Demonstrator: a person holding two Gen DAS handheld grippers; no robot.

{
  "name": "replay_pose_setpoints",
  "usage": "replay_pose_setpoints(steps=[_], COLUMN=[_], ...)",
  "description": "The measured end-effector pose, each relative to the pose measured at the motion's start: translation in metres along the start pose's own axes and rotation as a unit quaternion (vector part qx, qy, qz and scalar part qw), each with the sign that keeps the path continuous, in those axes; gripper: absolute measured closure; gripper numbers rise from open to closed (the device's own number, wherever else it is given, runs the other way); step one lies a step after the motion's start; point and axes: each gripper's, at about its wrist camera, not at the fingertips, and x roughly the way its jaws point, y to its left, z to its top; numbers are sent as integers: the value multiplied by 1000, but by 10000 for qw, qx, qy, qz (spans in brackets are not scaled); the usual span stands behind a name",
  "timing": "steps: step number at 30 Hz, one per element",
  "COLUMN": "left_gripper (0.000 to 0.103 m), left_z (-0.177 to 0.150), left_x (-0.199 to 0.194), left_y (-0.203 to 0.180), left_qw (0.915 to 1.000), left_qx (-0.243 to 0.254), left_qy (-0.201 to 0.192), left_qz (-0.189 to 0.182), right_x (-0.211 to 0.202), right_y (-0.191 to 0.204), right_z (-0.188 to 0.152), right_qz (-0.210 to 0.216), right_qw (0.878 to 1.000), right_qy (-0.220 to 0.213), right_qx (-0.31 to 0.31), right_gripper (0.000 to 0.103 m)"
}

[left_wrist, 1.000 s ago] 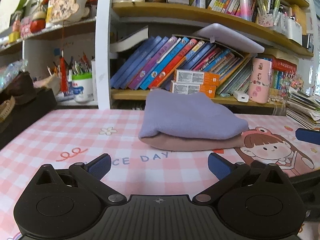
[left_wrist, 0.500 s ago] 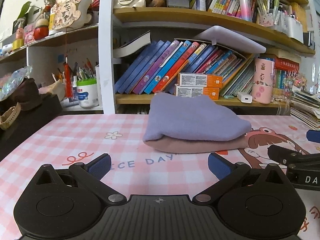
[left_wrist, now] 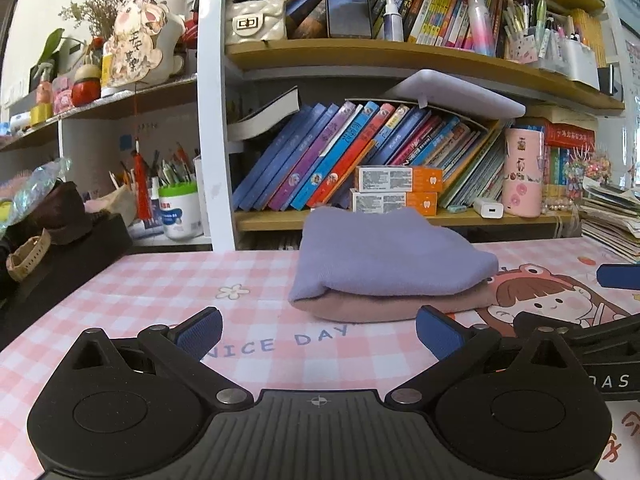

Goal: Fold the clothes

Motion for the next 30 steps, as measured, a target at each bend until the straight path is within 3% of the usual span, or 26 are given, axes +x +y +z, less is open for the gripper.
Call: replay_pose_setpoints(steps=[16,30], left_gripper=[0,0], left_z=[0,0], left_x=[2,3], left_y=[1,-8], left_qw=[10000,9997], left_qx=[-50,222], left_qy=[73,93], left_qz=[-28,63], right_x=[-5,-6], right_y=[2,0], right_z=[0,0], right_qz=[96,160], right_qw=[9998,9997], right_qy=[-136,-181], right_qx=[-60,32], right_gripper=[0,0])
